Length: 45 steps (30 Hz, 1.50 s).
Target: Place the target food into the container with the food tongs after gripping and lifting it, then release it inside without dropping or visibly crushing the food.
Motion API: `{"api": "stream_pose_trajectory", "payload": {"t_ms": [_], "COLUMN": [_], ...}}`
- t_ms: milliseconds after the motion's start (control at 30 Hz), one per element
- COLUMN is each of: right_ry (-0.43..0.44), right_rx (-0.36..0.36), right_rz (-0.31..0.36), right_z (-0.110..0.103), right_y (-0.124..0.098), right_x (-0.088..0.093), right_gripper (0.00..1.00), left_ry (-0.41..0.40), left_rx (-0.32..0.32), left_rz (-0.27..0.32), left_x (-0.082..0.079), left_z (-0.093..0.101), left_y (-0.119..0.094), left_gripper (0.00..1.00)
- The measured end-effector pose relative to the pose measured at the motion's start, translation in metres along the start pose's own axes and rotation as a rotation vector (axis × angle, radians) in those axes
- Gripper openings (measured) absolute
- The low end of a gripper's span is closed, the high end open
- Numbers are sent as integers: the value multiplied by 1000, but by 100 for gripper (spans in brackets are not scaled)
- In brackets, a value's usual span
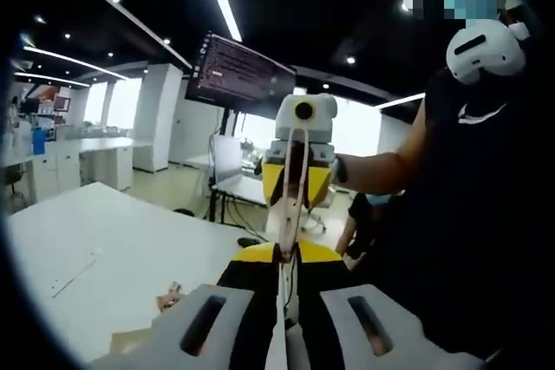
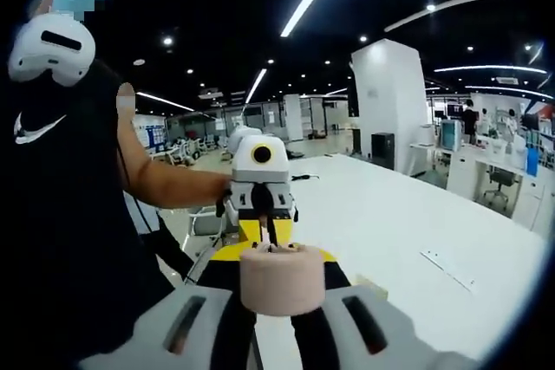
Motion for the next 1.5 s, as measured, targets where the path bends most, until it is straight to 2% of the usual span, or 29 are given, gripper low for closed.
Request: {"api": "stream_pose_trajectory", "payload": {"t_ms": [100, 167, 267, 433, 567, 633, 767, 933, 1033, 1133, 1233, 1333, 1500], "right_ry": [-6, 3, 7, 45, 42, 84, 67, 77, 69, 31, 32, 13, -2], "right_rx": [9, 7, 11, 20, 21, 10, -4, -8, 7, 4, 10, 41, 77], "right_rz": [16, 19, 34, 81, 78, 74, 86, 120, 109, 95, 80, 79, 88], "right_z": [0, 0, 0, 0, -2, -4, -4, -4, -4, -5, -3, -2, 1], "right_y": [0, -1, -2, -3, -1, -1, 1, 3, 5, 6, 7, 7, 6], "right_x": [-1, -1, -1, 1, 2, 3, 5, 4, 4, 3, 3, 3, 3], "right_gripper": [14, 14, 13, 12, 12, 13, 15, 15, 13, 13, 16, 18, 20], "left_ry": [9, -5, 8, 11, 5, 3, 18, 9, 14, -4, -6, 39, 63], "left_rx": [-32, -30, -39, -43, -32, -16, -16, -17, -33, -33, -53, -104, -147], "left_rz": [14, 20, 23, 25, 4, -3, -44, -41, -41, -44, -46, -31, -16], "left_x": [0, 0, 1, -2, 1, 1, 2, 4, 4, 5, 7, 7, 6], "left_z": [-1, 0, 3, 3, 3, 5, 8, 6, 5, 4, 4, 0, -3], "left_y": [-1, -1, 0, 1, 0, 1, 4, 1, -1, -2, -2, -4, -5], "left_gripper": [8, 9, 3, 2, 2, 2, 1, 1, 2, 4, 12, 19, 24]}}
Point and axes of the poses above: the point that each gripper's makers call its tool centre point, and the gripper's own axes: y roughly forward along the fingers, z roughly to its right, x roughly out of its underside, the point moved 8 cm from there along -y, roughly backward along the fingers, and after that the axes turned 8 degrees about -z, right-handed, at the moved point
